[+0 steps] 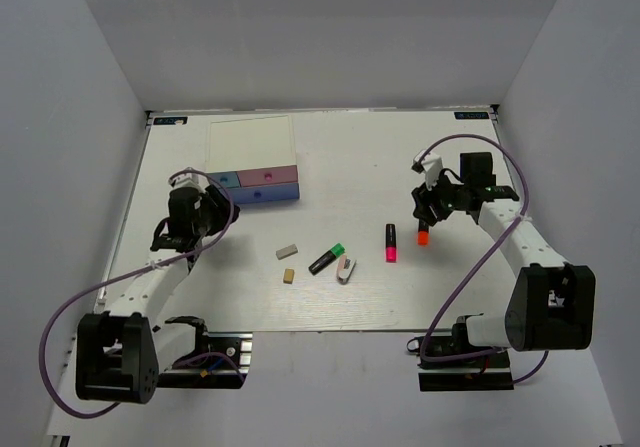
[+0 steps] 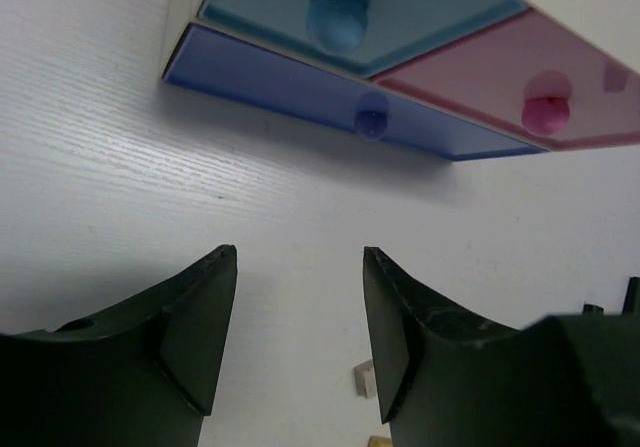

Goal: Sort the stationery into containers
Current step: Open the drawer in the storage box.

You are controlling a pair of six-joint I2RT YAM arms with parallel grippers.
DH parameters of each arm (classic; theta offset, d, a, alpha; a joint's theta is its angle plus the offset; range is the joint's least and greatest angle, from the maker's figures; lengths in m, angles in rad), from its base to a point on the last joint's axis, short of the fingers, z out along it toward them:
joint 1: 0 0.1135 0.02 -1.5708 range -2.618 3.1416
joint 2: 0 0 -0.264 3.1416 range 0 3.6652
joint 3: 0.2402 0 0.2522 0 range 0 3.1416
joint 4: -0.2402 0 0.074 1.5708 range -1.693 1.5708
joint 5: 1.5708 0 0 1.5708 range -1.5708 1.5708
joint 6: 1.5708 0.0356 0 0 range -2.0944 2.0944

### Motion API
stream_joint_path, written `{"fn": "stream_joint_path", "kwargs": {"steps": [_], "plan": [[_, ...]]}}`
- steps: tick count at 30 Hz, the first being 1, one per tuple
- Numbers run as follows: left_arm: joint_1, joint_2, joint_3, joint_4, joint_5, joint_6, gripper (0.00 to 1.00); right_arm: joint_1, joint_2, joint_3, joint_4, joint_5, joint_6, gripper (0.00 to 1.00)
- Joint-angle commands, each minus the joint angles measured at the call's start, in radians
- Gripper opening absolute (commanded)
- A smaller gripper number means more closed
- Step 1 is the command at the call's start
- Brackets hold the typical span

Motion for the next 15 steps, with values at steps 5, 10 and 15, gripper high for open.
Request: {"fn": "stream_joint_path", "kwargs": {"steps": [5, 10, 15], "plan": [[-0.001, 0.143, 0.097, 0.167, -0.045, 0.014, 0.58, 0.002, -0.017, -0.037, 0.007, -0.258, -0.092, 0.14], [0.009, 0.215, 0.172, 0.199, -0.045, 0.044, 0.42, -0.001, 0.034, 0.004, -0.016, -0.307, -0.116, 0.14], [0.009, 0.245, 0.19, 0.221, -0.036, 0.067, 0.41, 0.001, 0.066, 0.023, -0.033, -0.347, -0.151, 0.18]]}}
